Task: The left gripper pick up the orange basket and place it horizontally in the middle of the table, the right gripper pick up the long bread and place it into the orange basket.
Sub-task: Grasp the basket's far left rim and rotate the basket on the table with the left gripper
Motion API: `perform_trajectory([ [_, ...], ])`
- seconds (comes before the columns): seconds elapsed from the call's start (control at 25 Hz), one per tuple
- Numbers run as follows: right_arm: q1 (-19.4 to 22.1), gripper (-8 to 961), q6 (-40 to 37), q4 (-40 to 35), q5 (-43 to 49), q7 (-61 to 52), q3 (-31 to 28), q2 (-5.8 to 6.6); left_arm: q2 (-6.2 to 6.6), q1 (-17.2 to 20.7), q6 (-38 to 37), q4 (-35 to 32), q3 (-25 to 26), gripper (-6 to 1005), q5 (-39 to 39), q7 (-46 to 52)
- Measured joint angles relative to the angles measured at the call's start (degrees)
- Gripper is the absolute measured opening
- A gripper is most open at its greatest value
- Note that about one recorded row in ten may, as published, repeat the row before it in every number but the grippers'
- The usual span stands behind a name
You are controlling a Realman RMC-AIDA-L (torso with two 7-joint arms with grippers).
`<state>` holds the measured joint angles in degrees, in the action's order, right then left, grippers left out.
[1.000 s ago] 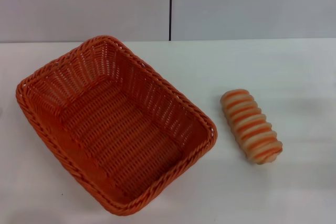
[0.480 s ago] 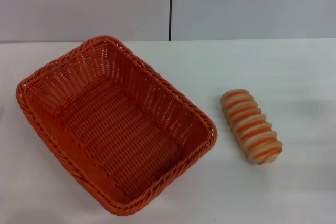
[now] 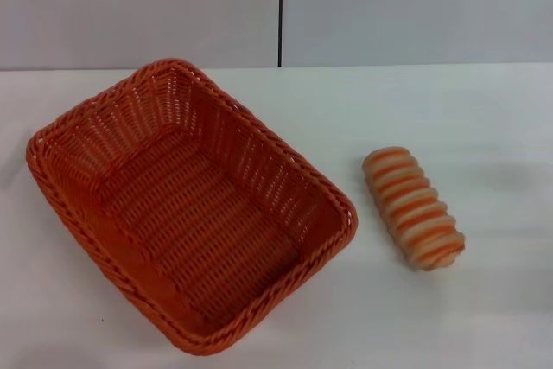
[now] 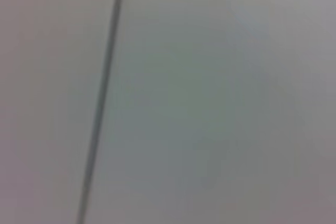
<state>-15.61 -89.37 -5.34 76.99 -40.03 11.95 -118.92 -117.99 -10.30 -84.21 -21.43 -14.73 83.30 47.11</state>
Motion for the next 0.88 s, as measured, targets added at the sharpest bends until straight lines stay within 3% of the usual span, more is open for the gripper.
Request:
perform_trajectory([
  [0.04, 0.1, 559, 0.0, 0.0, 0.0, 0.0, 0.0, 0.00, 0.05, 0.5, -0.1, -10.9, -6.2, 812, 0.0, 9.9],
  [0.08, 0.2, 559, 0.1, 0.0, 0.0, 0.0, 0.0, 0.00, 0.05, 0.5, -0.1, -10.9, -6.2, 812, 0.0, 9.9],
  [0.12, 0.3, 559, 0.1, -0.1, 0.0, 0.1, 0.0, -0.02, 0.24, 0.8, 0.1, -17.1, -9.6, 812, 0.6, 15.0],
  [0.16, 0.3, 559, 0.1, -0.1, 0.0, 0.1, 0.0, -0.02, 0.24, 0.8, 0.1, -17.1, -9.6, 811, 0.6, 15.0],
  [0.2, 0.3, 559, 0.1, -0.1, 0.0, 0.1, -0.1, -0.03, 0.47, 1.0, 0.3, -23.4, -12.1, 811, 2.6, 20.1],
  [0.28, 0.3, 559, 0.1, -0.1, 0.0, 0.1, -0.1, -0.06, 0.47, 1.0, 0.3, -23.4, -12.1, 810, 2.6, 20.1],
  [0.32, 0.3, 559, 0.1, -0.2, 0.0, 0.1, -0.1, -0.07, 0.50, 0.3, 0.0, -38.5, -14.3, 810, 11.5, 31.1],
  [0.44, 0.3, 559, 0.1, -0.2, 0.0, 0.1, -0.1, -0.08, 0.50, 0.3, 0.0, -38.5, -14.3, 809, 11.5, 31.1],
  [0.48, 0.3, 559, 0.1, -0.2, 0.0, 0.1, -0.1, -0.08, 0.21, -0.4, 0.0, -45.1, -15.7, 809, 16.7, 35.6],
  [0.52, 0.2, 559, 0.1, -0.2, 0.0, 0.1, -0.1, -0.09, -0.08, -2.7, 0.5, -56.6, -22.4, 809, 30.0, 44.9],
  [0.56, 0.2, 559, 0.1, -0.2, 0.0, 0.1, -0.1, -0.09, -0.08, -2.7, 0.5, -56.6, -22.4, 808, 30.0, 44.9],
  [0.6, 0.0, 559, 0.1, -0.1, 0.0, 0.2, -0.1, -0.09, -0.08, -4.3, 0.3, -59.7, -25.0, 808, 35.6, 48.5],
  [0.68, -0.1, 559, 0.1, 0.0, -0.1, 0.2, -0.1, -0.09, -0.08, -4.3, 0.3, -59.7, -25.0, 808, 35.6, 48.5],
  [0.72, -0.1, 559, 0.1, 0.0, -0.1, 0.2, -0.1, -0.09, -0.20, -6.8, -0.2, -65.5, -32.2, 807, 45.5, 55.5],
  [0.88, -0.1, 560, -0.1, 0.1, -0.1, 0.0, -0.1, -0.09, -0.15, -8.9, -1.4, -69.0, -38.7, 806, 51.9, 61.1],
])
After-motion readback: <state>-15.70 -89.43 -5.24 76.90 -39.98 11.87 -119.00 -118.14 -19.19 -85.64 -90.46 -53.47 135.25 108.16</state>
